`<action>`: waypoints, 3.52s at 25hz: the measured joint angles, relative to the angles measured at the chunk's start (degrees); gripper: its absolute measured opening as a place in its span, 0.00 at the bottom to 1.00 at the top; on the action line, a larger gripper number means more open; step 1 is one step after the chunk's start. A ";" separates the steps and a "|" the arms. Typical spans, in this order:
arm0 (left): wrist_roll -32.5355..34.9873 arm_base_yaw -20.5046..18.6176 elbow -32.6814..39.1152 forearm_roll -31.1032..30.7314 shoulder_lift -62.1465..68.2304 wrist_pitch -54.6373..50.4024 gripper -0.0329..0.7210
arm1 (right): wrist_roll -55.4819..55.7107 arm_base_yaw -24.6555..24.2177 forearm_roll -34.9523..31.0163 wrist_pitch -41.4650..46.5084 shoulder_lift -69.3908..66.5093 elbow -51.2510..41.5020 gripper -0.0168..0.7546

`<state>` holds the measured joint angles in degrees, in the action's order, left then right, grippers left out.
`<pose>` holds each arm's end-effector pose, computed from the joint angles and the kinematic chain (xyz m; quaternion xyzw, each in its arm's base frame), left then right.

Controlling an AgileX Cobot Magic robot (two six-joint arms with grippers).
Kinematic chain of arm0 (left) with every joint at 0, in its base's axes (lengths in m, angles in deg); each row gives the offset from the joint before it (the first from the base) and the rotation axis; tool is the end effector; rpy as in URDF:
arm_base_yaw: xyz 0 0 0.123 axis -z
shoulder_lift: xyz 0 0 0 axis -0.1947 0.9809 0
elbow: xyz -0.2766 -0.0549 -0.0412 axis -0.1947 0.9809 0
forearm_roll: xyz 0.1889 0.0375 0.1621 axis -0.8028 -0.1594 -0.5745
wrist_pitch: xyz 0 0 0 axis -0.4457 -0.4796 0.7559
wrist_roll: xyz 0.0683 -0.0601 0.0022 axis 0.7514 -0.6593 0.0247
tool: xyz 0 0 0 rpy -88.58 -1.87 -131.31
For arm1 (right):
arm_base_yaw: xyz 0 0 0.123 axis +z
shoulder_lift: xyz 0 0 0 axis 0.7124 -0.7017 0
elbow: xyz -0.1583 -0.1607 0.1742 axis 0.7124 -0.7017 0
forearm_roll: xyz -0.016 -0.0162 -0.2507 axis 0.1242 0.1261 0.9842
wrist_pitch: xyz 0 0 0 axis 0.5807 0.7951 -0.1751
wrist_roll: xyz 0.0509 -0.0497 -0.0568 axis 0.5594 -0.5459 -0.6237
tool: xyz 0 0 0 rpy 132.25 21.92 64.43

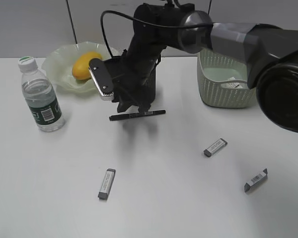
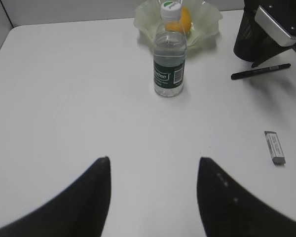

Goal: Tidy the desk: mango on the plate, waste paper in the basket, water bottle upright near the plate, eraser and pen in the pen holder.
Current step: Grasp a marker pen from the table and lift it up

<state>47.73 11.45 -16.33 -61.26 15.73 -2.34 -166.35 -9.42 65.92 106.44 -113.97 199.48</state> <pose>-0.0102 -0.0086 0.2845 0.0418 0.8451 -0.0318 0.5320 0.4188 0.3293 0.1337 -0.8494 0.4799 0.0249 0.2181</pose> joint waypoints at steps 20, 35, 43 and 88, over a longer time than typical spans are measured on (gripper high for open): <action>0.00 0.00 0.00 -0.01 0.00 0.00 0.61 | -0.56 0.23 -4.21 -1.41 -3.71 0.04 0.37; 0.00 0.00 0.00 -0.01 0.00 0.00 0.61 | 0.71 -0.53 -3.93 -3.85 -3.83 0.04 0.37; 0.00 0.00 0.00 -0.01 0.00 0.00 0.61 | 1.08 -0.64 -4.16 -2.90 -4.73 0.04 0.37; 0.00 0.00 0.00 -0.01 0.00 0.00 0.60 | 21.73 -0.64 -2.95 4.94 -5.13 4.02 0.19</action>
<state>47.73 11.45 -16.33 -61.27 15.73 -2.34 -144.62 -10.05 62.97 111.38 -119.10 203.50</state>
